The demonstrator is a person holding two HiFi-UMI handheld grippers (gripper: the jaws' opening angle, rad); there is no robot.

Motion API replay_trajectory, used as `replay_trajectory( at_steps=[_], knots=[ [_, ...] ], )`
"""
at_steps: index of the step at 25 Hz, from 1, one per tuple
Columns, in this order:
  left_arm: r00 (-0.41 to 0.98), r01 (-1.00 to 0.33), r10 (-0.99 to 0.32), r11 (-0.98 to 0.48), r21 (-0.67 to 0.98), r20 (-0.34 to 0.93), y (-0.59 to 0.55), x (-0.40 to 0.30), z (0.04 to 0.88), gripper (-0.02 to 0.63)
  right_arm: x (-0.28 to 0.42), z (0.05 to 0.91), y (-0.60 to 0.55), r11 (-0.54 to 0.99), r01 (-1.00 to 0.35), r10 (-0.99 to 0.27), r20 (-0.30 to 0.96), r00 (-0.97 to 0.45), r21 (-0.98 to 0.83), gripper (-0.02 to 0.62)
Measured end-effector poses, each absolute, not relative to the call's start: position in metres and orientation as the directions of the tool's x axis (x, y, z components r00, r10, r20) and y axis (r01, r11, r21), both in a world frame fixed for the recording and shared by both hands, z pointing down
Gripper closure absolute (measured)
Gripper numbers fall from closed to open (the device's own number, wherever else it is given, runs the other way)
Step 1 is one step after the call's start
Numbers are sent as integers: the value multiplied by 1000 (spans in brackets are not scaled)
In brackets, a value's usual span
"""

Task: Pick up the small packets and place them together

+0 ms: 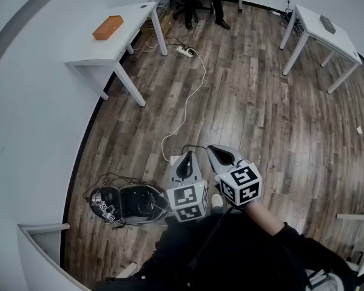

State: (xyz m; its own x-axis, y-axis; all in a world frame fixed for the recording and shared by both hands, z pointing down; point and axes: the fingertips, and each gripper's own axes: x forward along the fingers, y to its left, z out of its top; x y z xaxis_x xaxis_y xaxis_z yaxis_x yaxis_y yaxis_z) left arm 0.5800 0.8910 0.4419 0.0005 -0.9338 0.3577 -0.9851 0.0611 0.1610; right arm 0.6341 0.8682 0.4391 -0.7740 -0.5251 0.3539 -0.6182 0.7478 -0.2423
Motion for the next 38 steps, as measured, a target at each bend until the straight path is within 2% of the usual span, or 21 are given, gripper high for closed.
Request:
replay_trajectory(
  at_steps=[11, 17, 27, 38],
  knots=[
    [14, -984, -930, 53, 171, 367, 890, 574, 447, 607, 630, 441, 865, 736, -630, -539, 349, -766, -246, 595],
    [0, -978, -929, 77, 193, 369, 890, 555, 450, 607, 628, 438, 857, 719, -639, -554, 330, -764, -274, 594],
    [48, -976, -925, 38, 215, 378, 876, 521, 460, 607, 599, 440, 838, 689, -672, -586, 337, -736, -270, 594],
    [71, -973, -915, 24, 230, 396, 780, 508, 477, 607, 584, 456, 745, 683, -675, -584, 347, -734, -279, 594]
  ],
)
